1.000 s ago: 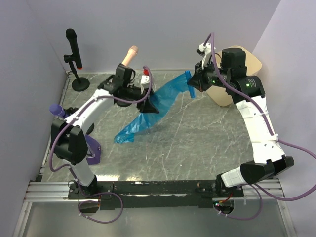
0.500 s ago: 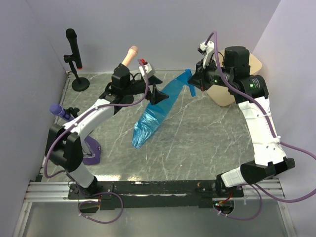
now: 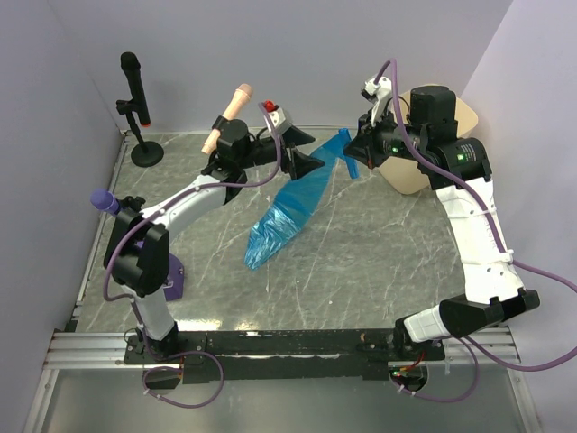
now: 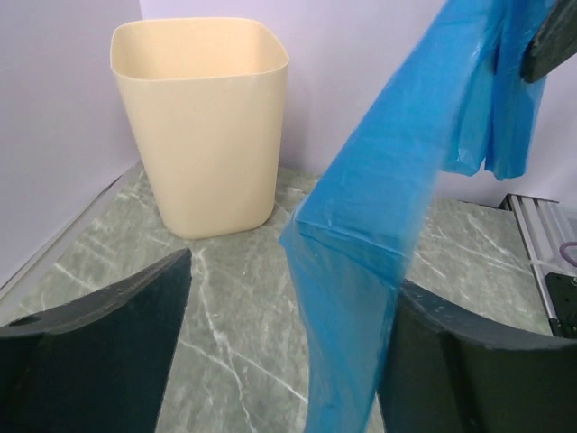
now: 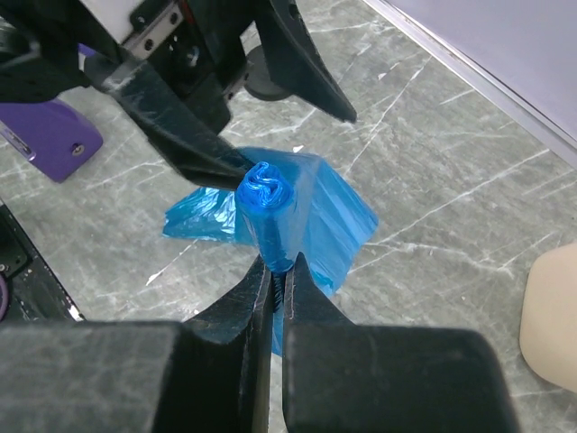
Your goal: Put the trash bags into the trash bin
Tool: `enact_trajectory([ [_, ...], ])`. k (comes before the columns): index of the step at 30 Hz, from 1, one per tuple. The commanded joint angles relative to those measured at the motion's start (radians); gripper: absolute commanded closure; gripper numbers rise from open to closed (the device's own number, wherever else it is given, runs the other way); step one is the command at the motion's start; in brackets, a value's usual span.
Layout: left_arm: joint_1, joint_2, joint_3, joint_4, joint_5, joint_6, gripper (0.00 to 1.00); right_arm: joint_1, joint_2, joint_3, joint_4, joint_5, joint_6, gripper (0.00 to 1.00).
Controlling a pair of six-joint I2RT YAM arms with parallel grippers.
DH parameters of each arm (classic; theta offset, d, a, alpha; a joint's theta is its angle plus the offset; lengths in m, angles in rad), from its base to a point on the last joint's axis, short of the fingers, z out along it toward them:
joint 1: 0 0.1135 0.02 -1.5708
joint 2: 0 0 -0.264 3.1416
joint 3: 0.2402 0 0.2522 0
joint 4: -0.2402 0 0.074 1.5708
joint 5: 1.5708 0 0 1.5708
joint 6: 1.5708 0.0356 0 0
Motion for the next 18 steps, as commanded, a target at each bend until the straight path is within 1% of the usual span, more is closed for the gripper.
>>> enact_trajectory([
  [1,-0.012,0.016,0.060,0.170,0.055,-0.120,0.29,0.000,-0.028,0.048,0.006,-0.002,-0.001,1.00],
  [3,-0.012,0.013,0.054,0.196,0.064,-0.146,0.40,-0.001,-0.031,0.042,0.007,0.006,-0.004,1.00],
  [4,-0.012,0.010,0.048,0.205,0.062,-0.159,0.50,0.000,-0.034,0.038,0.009,0.009,-0.002,1.00],
  [5,-0.012,0.003,0.037,0.222,0.058,-0.171,0.63,0.000,-0.034,0.031,0.012,0.012,-0.002,1.00],
  [6,-0.012,-0.002,0.028,0.231,0.058,-0.174,0.71,0.000,-0.034,0.028,0.012,0.013,-0.001,1.00],
  [7,-0.012,-0.005,0.028,0.231,0.056,-0.177,0.72,0.000,-0.034,0.025,0.014,0.015,0.001,1.00],
  [10,-0.012,-0.007,0.023,0.234,0.041,-0.194,0.62,0.000,-0.032,0.019,0.020,0.015,0.005,1.00],
  [12,-0.014,0.001,0.028,0.228,0.038,-0.197,0.60,0.000,-0.028,0.021,0.023,0.014,0.012,1.00],
  [15,-0.015,0.013,0.034,0.225,0.024,-0.199,0.60,0.000,-0.020,0.033,0.020,0.009,0.015,1.00],
  [18,-0.017,0.024,0.042,0.217,0.013,-0.195,0.64,0.000,-0.018,0.041,0.017,0.006,0.016,1.00],
])
